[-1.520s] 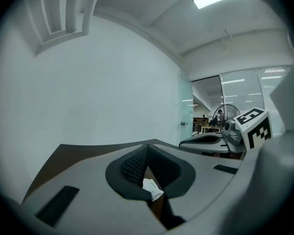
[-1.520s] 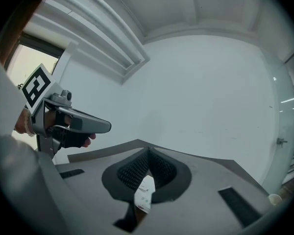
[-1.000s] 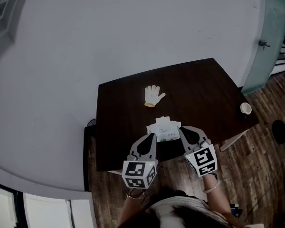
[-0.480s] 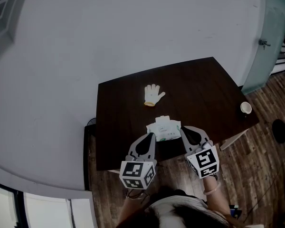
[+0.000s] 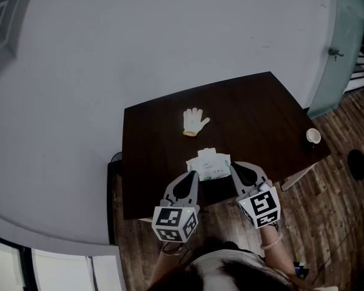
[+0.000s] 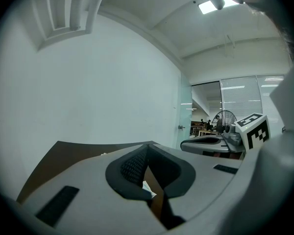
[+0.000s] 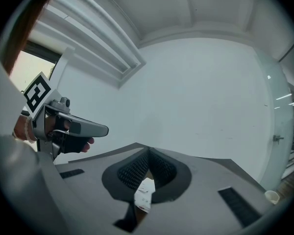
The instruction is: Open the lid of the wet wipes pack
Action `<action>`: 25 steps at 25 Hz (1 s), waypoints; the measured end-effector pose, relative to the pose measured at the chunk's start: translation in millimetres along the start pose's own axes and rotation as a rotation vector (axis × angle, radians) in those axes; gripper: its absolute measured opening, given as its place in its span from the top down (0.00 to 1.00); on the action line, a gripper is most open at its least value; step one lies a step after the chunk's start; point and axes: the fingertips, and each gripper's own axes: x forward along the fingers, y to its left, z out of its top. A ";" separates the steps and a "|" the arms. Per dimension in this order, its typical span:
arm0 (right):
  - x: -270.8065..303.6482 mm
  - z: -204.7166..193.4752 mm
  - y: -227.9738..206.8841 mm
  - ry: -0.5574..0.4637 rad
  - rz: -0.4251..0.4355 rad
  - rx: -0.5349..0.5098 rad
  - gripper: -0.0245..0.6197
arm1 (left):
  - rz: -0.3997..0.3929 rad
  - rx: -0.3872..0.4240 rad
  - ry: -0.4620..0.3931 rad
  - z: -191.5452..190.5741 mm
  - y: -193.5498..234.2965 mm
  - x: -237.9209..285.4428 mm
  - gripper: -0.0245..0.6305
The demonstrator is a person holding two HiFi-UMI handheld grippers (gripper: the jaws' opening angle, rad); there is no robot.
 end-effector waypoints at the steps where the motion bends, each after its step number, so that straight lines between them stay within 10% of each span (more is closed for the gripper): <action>1: -0.2 -0.7 -0.3 0.001 -0.001 0.001 0.95 | 0.000 0.001 0.000 -0.3 -0.1 0.3 0.93; 25: 1.6 -11.8 0.5 0.015 -0.003 0.034 0.95 | -0.018 -0.033 0.013 -12.2 -0.3 2.0 0.93</action>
